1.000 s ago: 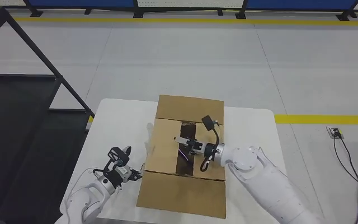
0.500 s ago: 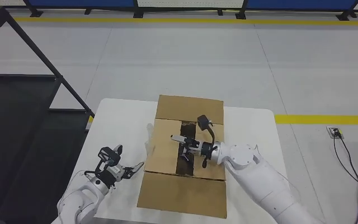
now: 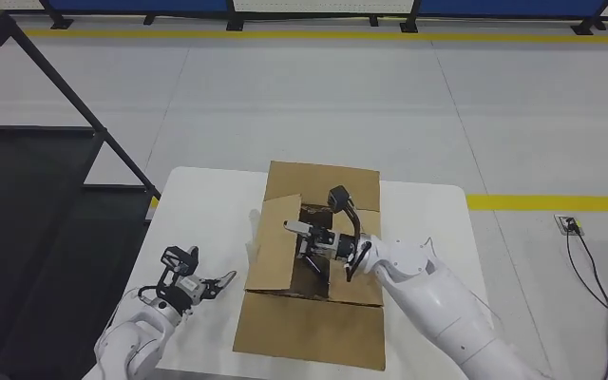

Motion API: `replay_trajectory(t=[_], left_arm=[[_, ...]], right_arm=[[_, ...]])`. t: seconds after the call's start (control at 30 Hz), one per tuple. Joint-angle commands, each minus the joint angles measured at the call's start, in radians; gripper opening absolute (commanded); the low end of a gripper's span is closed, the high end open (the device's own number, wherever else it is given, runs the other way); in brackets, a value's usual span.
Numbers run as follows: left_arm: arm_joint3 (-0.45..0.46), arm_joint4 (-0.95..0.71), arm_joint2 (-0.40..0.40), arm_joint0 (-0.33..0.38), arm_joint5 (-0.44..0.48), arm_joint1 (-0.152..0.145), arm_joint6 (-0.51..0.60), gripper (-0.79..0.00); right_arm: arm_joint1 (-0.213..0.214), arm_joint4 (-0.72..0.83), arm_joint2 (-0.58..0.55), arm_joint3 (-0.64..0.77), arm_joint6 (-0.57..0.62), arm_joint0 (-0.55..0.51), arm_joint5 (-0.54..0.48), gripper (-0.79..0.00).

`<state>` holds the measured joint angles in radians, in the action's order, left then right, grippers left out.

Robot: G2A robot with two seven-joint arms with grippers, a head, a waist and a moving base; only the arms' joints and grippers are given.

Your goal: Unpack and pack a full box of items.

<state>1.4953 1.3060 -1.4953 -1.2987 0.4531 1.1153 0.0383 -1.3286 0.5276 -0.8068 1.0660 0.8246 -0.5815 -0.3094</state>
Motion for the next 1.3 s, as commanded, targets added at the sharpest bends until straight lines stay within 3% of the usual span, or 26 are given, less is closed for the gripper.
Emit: replay_trajectory(t=[0.0, 0.33, 0.5, 0.8, 1.27], left_arm=[[-0.044, 0.005, 0.022, 0.04, -0.005, 0.003, 0.006, 0.0], [-0.305, 0.016, 0.179, 0.281, -0.023, 0.038, -0.016, 0.0], [-0.389, 0.011, 0.226, 0.351, -0.021, 0.052, -0.054, 0.0], [-0.428, -0.005, 0.209, 0.354, -0.011, 0.049, -0.114, 0.0], [-0.37, -0.1, 0.096, 0.279, -0.035, 0.031, -0.206, 0.0]], right_arm=[[-0.001, -0.007, -0.004, 0.01, -0.004, -0.002, 0.002, 0.0], [-0.004, -0.054, -0.029, 0.034, -0.022, -0.019, 0.023, 0.0], [-0.001, -0.066, -0.051, 0.05, -0.024, -0.035, 0.031, 0.0], [-0.002, -0.085, -0.07, 0.106, -0.019, -0.059, 0.042, 0.0], [-0.019, -0.083, -0.07, 0.078, -0.001, -0.047, 0.043, 0.0]])
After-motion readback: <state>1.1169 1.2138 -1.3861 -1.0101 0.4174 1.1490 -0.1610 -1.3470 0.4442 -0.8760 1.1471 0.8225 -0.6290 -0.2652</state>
